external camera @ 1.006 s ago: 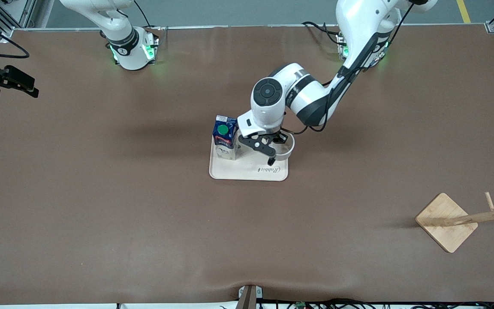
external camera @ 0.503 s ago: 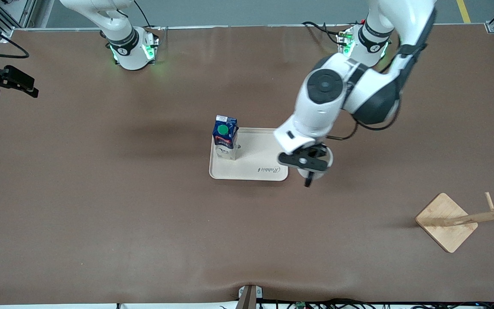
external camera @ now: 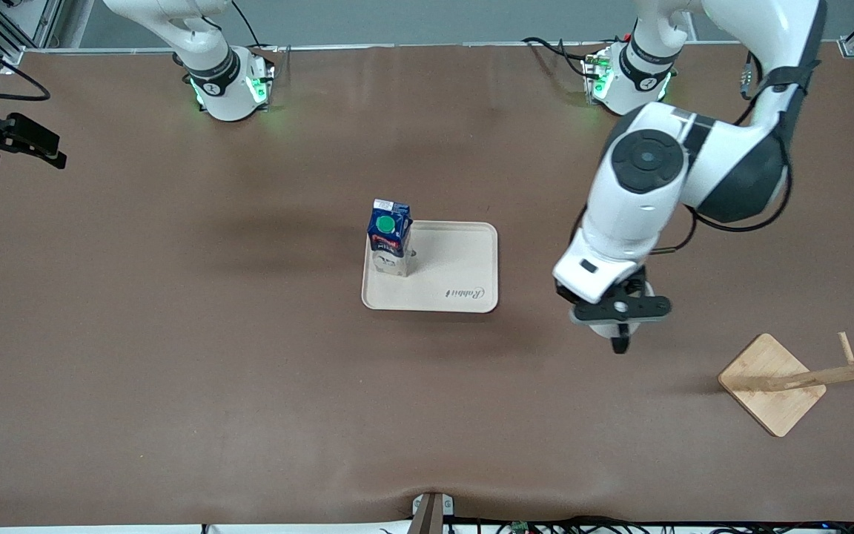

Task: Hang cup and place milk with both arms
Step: 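Carry the white mug with the left gripper to the wooden stand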

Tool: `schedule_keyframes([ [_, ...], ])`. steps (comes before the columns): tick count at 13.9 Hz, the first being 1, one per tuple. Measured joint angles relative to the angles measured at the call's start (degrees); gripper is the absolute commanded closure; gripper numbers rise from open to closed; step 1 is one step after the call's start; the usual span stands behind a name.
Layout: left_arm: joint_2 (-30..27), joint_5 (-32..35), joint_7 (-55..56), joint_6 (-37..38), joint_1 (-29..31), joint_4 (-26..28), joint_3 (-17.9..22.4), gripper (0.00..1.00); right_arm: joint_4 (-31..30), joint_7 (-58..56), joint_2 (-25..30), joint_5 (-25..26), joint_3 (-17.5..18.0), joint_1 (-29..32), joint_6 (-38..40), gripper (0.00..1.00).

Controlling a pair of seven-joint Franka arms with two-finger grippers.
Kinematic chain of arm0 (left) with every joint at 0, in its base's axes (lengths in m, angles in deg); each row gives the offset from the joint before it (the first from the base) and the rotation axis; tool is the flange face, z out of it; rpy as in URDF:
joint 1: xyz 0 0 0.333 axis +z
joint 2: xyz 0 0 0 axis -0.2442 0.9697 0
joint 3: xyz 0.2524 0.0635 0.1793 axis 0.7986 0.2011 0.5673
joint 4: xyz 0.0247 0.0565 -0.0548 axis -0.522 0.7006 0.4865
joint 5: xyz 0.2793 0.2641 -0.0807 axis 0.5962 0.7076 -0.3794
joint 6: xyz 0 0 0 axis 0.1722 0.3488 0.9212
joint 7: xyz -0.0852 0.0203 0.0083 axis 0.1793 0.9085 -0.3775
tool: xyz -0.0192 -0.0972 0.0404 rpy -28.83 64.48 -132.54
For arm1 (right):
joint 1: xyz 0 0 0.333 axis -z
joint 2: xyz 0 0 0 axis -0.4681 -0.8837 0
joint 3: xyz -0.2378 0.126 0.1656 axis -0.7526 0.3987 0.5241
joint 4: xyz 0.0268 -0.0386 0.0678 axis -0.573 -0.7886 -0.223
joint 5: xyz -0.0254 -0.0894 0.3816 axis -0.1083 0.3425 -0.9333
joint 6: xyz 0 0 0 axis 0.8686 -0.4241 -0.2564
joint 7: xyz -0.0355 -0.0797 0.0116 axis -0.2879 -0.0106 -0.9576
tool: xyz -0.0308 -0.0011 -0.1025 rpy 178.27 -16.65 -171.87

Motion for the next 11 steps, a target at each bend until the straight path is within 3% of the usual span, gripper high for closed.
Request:
schedule_keyframes([
  [2, 0.0, 0.9, 0.6, -2.1, 3.8, 0.2, 0.1, 1.00, 0.0, 0.0, 0.0, 0.0, 0.0, 0.0, 0.0, 0.00],
  [5, -1.0, 8.2, 5.7, -6.3, 7.4, 2.3, -0.1, 1.00, 0.0, 0.0, 0.0, 0.0, 0.0, 0.0, 0.0, 0.00],
  [11, -4.5, 11.1, 6.8, -17.2, 15.2, 9.0, -0.2, 1.00, 0.0, 0.0, 0.0, 0.0, 0.0, 0.0, 0.0, 0.00],
])
